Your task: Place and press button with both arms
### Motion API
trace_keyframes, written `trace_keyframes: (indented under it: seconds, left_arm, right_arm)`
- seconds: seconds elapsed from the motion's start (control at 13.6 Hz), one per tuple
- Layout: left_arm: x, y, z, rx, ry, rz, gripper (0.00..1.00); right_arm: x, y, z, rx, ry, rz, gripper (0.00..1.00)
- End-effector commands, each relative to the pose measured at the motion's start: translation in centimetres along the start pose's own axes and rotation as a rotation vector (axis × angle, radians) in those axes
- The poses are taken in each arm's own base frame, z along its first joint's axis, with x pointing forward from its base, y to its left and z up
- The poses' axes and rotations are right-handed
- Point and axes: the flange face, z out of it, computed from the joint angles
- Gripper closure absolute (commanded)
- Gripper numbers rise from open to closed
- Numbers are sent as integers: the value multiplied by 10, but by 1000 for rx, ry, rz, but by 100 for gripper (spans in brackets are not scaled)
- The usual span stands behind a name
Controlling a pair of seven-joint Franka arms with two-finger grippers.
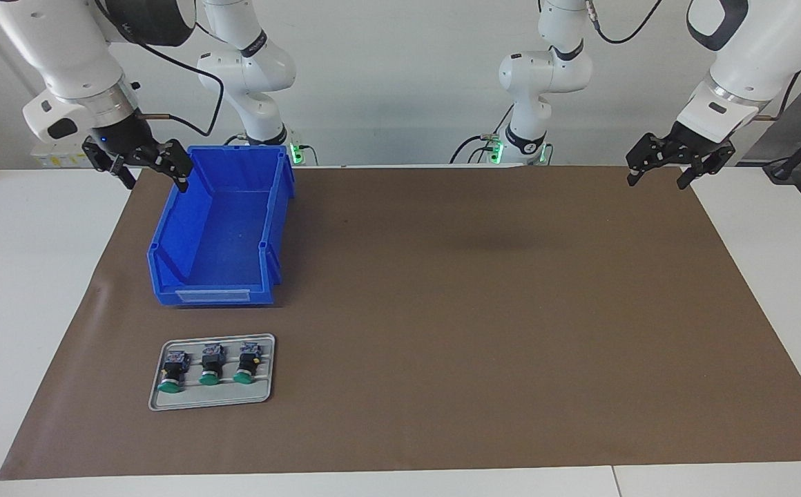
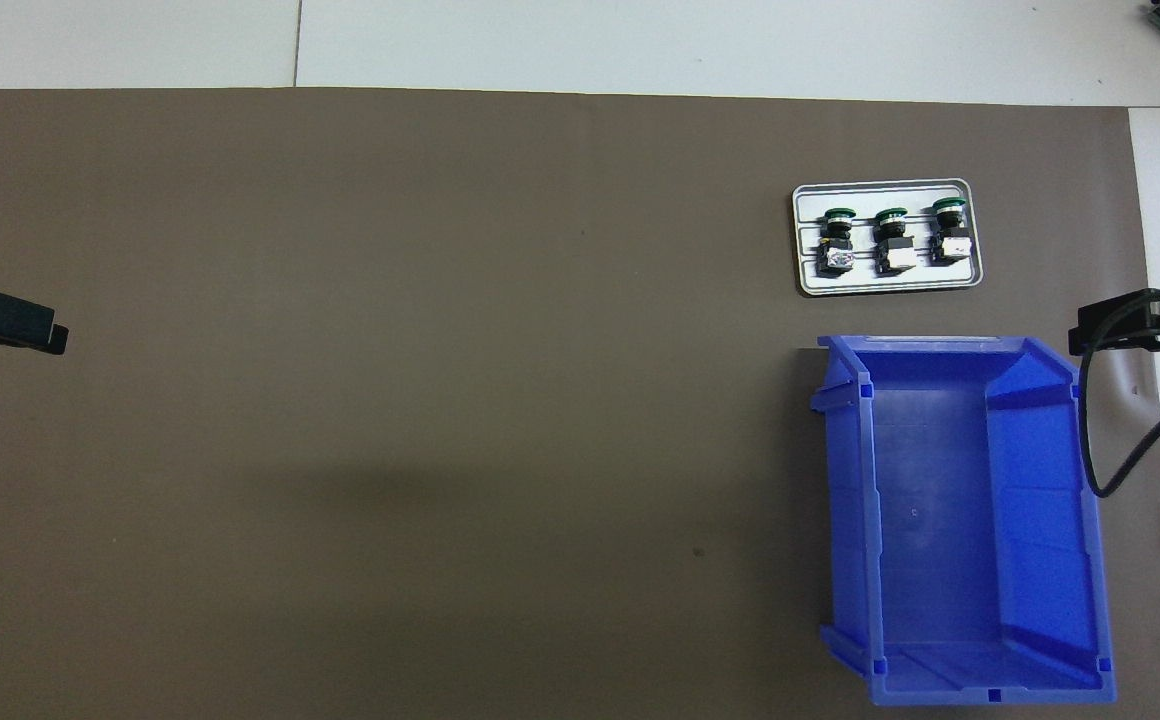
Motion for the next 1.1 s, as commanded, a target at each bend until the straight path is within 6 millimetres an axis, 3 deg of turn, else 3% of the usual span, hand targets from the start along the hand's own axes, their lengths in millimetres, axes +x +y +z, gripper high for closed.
trace_keyframes:
  seconds: [0.0, 1.03]
  left_arm:
    - [-7, -1, -1, -8, 7, -14, 0]
    - [-7, -1, 0, -8, 6, -14, 0]
  right_arm:
    - [-7, 0, 1, -15, 20, 9, 0]
    - [-7, 0, 0, -33, 15, 1, 0]
